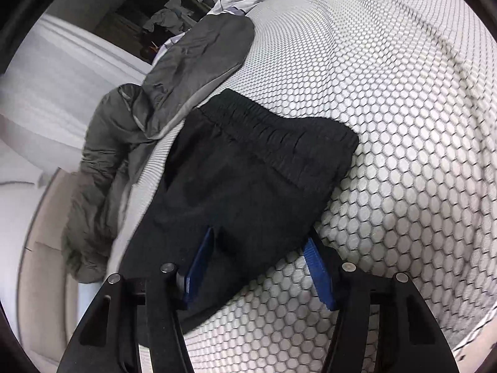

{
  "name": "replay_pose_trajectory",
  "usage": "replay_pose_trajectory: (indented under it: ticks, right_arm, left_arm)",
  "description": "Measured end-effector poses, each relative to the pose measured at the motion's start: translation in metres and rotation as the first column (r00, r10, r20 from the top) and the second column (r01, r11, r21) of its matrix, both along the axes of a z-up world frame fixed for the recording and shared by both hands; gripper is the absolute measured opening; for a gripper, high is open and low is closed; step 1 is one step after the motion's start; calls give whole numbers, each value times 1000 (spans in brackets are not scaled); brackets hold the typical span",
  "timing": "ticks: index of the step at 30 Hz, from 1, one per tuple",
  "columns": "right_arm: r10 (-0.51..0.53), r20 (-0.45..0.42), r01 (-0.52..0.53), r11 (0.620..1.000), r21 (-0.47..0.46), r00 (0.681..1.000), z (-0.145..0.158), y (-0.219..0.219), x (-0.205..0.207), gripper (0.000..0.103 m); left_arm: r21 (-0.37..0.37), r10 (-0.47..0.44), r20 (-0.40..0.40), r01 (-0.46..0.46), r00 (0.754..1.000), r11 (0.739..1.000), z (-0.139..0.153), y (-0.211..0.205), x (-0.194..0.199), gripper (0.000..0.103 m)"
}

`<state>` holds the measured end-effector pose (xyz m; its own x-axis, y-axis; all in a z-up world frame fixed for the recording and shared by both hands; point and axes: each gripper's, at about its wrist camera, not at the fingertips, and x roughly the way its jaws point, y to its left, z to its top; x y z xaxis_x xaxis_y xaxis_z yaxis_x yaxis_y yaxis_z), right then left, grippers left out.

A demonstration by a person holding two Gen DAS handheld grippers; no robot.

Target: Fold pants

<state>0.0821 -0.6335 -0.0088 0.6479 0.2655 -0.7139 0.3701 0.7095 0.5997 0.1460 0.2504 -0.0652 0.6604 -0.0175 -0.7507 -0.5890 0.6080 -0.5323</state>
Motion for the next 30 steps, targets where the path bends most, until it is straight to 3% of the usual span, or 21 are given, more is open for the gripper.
replay_pose_trajectory:
  ticks: [2, 5, 9, 10, 11, 12, 14, 17, 20, 26, 30]
  right_arm:
    - [-3, -7, 3, 1000, 22, 1000, -4, -2, 2, 60]
    - [-2, 0, 2, 999, 50, 1000, -5, 0, 6, 60]
    - [6, -6, -6, 1000, 6, 1000, -7, 10, 18, 60]
    - [-1, 1, 1, 1000, -7, 1000, -7, 12, 21, 56]
    - [-17, 14, 17, 999, -27, 1000, -6, 14, 23, 40]
    - [-19, 39, 21, 998, -59, 999, -3, 17, 26, 37]
    - [-11, 90, 21, 995, -102, 996, 3, 23, 29, 25]
    - [-12, 119, 29, 990, -141, 993, 10, 30, 29, 22]
    - [2, 122, 19, 985, -170, 993, 14, 33, 22, 21]
    - [20, 139, 3, 987, -161, 990, 16, 32, -14, 21]
    - [40, 144, -17, 987, -158, 989, 13, 37, -55, 21]
  left_arm:
    - [-19, -36, 15, 36, 999, 999, 4, -7, -2, 59]
    - [-6, -92, 9, 92, 996, 996, 3, -21, 12, 67]
    - [-6, -99, 37, 100, 994, 995, -1, -28, 37, 68]
    - [2, -98, 40, 98, 994, 995, -2, -28, 43, 68]
    - [25, -83, 17, 83, 996, 996, -3, -27, 51, 58]
    - [42, -71, 14, 71, 997, 997, -5, -26, 60, 31]
    - [73, -48, 19, 46, 999, 996, -4, -22, 74, 5]
    - [21, -24, 67, 23, 997, 1000, -5, -8, 68, 3]
    - [68, -45, 76, 40, 996, 997, 3, -8, 66, 3]
    - [152, -81, 53, 72, 995, 986, 13, -8, 0, 3]
    - [220, -92, 8, 88, 996, 972, 13, -8, -68, 9]
